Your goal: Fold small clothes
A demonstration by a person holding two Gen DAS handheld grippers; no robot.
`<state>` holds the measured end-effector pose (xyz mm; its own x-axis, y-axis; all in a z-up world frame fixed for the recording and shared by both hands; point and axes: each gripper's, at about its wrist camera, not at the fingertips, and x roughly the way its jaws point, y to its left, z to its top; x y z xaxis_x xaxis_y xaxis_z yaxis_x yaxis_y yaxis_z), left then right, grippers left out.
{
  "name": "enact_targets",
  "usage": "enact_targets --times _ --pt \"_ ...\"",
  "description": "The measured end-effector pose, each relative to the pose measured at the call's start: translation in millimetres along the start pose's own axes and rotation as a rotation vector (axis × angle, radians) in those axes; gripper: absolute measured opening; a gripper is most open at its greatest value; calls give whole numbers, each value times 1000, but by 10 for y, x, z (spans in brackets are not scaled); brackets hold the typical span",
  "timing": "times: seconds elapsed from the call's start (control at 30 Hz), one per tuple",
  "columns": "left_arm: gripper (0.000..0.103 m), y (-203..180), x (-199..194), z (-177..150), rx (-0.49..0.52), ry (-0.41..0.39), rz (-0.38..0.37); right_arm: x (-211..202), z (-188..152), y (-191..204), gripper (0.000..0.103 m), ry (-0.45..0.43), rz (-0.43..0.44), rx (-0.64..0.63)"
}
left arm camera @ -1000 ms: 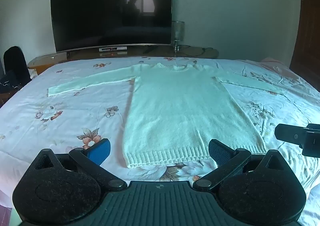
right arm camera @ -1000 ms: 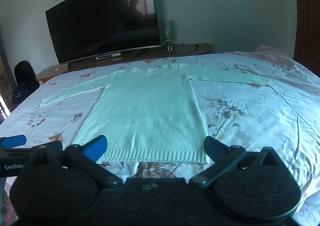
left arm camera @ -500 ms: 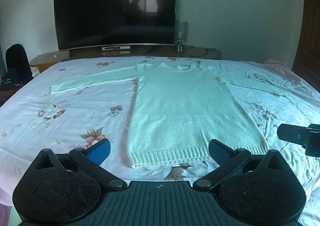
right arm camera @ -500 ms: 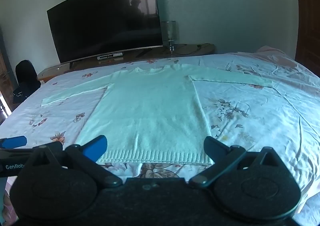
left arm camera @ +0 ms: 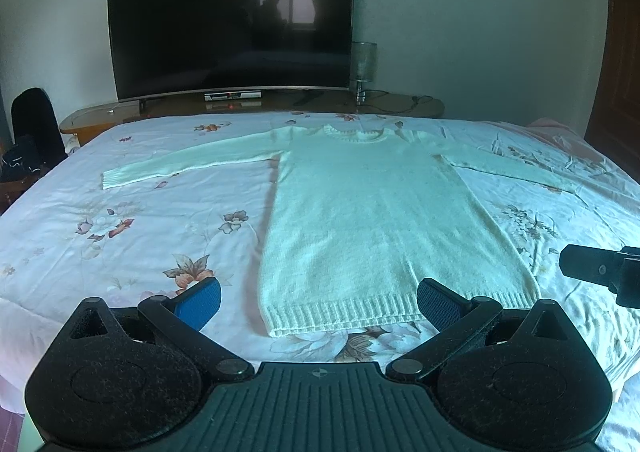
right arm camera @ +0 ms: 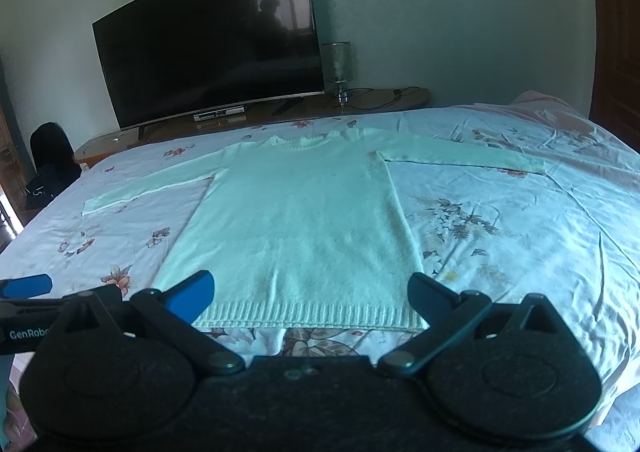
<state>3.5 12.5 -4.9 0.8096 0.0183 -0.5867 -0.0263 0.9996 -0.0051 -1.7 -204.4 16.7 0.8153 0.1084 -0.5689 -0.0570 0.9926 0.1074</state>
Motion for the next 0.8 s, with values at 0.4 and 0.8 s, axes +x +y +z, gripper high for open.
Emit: enact_targets --times 0.4,0.8 --pt "103 37 -10 1 -1 -3 0 -11 7 12 103 -2 0 -2" --pt "103 60 -13 -12 -2 -2 -3 -13 22 38 103 -3 3 -7"
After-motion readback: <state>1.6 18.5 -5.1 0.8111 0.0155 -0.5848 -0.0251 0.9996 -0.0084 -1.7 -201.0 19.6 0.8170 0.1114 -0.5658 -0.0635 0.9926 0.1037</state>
